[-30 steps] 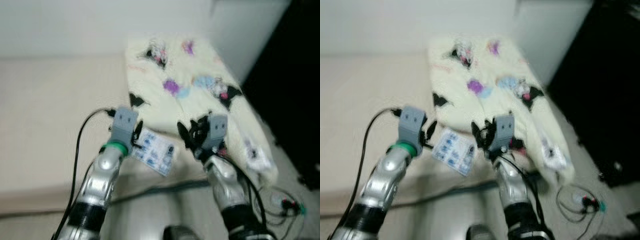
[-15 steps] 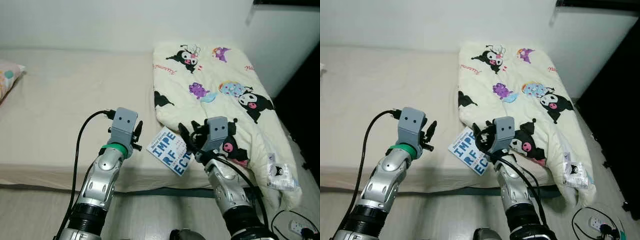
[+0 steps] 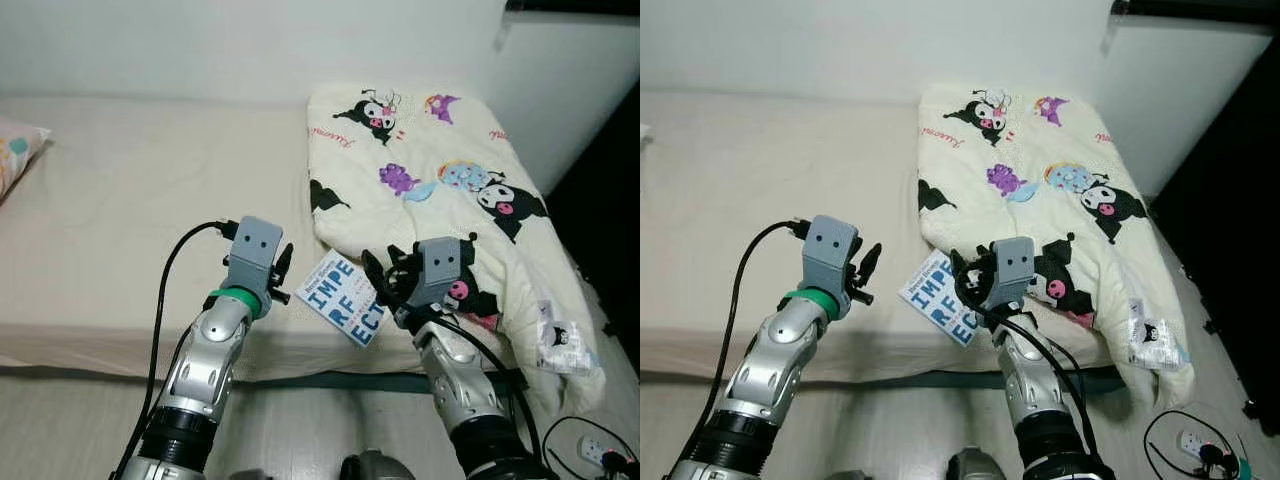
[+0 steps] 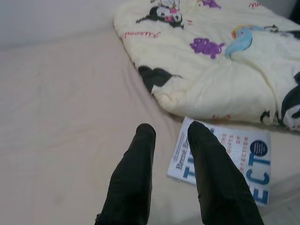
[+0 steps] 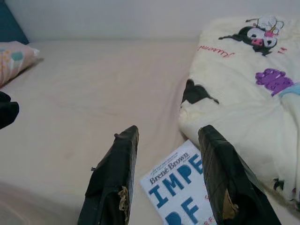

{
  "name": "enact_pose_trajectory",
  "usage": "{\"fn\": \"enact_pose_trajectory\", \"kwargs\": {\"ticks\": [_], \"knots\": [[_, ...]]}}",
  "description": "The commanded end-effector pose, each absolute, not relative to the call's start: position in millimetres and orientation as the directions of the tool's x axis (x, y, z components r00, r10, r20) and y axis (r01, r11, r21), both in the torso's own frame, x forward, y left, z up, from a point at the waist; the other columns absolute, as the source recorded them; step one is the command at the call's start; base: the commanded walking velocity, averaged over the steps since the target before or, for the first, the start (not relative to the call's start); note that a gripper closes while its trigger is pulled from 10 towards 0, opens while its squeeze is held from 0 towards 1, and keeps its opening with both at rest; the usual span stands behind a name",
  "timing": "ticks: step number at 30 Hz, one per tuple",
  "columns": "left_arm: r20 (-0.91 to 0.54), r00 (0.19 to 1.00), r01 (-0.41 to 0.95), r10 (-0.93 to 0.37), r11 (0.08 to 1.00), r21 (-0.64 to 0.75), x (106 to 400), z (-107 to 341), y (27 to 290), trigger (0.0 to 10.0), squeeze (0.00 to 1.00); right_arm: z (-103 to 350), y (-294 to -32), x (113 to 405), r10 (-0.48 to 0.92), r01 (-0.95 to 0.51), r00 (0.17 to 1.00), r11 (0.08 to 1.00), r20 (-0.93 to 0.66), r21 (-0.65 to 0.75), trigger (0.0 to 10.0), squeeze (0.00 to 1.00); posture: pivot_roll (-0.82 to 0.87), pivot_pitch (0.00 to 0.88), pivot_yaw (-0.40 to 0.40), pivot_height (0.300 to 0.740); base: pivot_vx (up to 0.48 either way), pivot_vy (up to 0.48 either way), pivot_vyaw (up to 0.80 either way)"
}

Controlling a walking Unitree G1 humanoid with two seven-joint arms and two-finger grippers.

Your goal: Clean up the room

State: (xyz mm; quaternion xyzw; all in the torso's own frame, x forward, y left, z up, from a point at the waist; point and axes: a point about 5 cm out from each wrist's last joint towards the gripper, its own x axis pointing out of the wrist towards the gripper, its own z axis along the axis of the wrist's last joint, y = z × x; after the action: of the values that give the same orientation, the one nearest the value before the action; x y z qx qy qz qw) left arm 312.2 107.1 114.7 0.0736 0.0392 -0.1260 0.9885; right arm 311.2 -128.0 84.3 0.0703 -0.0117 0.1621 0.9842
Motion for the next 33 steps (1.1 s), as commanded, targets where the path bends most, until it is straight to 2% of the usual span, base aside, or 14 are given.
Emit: {"fn": "enact_pose_trajectory", "kwargs": {"ticks": [1,14,23,28,29,30,31,33], "knots": [[-0.121,0.963,0.256,-0.241,0.958,0.13,309.5,108.9,108.2,10.0,0.0,79.7,-129.7,308.3,0.31,-0.31,0.95,0.94,0.028,0.139,10.0,0.0,-0.03,0.025,0.044,0.63,0.0,0.0,0.0],[-0.126,0.962,0.259,-0.243,0.957,0.129,307.4,108.0,107.8,10.0,0.0,79.8,-130.1,308.3,0.307,-0.308,0.951,0.941,0.028,0.14,10.0,0.0,-0.03,0.039,0.046,0.585,0.0,0.0,0.0],[-0.131,0.962,0.256,-0.238,0.957,0.138,301.3,109.4,112.0,10.0,0.0,81.2,-137.1,314.8,0.284,-0.284,0.958,0.945,0.025,0.164,10.0,0.0,0.02,0.083,0.046,0.55,0.0,0.0,0.0],[-0.135,0.959,0.267,-0.248,0.952,0.149,300.5,110.6,110.6,10.0,0.0,71.4,-146.3,319.1,0.207,-0.196,0.978,0.949,-0.022,0.246,10.0,0.0,0.04,0.095,0.051,0.536,0.0,0.0,0.0],[-0.132,0.958,0.272,-0.253,0.95,0.151,301.8,112.3,109.6,10.0,0.0,64.4,-158.7,320.7,0.101,-0.078,0.993,0.952,-0.06,0.297,10.0,0.0,0.04,0.096,0.056,0.536,0.0,0.0,0.0],[-0.132,0.958,0.272,-0.253,0.95,0.151,301.8,112.3,109.6,10.0,0.0,64.4,-158.7,320.7,0.101,-0.078,0.993,0.952,-0.06,0.297,10.0,0.0,0.04,0.096,0.056,0.536,0.0,0.0,0.0],[-0.128,0.958,0.276,-0.258,0.949,0.154,303.1,113.9,108.9,10.0,0.0,59.5,-168.5,320.9,0.01,0.021,0.996,0.942,-0.091,0.335,10.0,0.0,0.03,0.095,0.061,0.536,0.0,0.0,0.0],[-0.128,0.958,0.276,-0.258,0.949,0.154,303.1,113.9,108.9,10.0,0.0,59.5,-168.5,320.9,0.01,0.021,0.996,0.942,-0.091,0.335,10.0,0.0,0.03,0.095,0.061,0.536,0.0,0.0,0.0]]}}
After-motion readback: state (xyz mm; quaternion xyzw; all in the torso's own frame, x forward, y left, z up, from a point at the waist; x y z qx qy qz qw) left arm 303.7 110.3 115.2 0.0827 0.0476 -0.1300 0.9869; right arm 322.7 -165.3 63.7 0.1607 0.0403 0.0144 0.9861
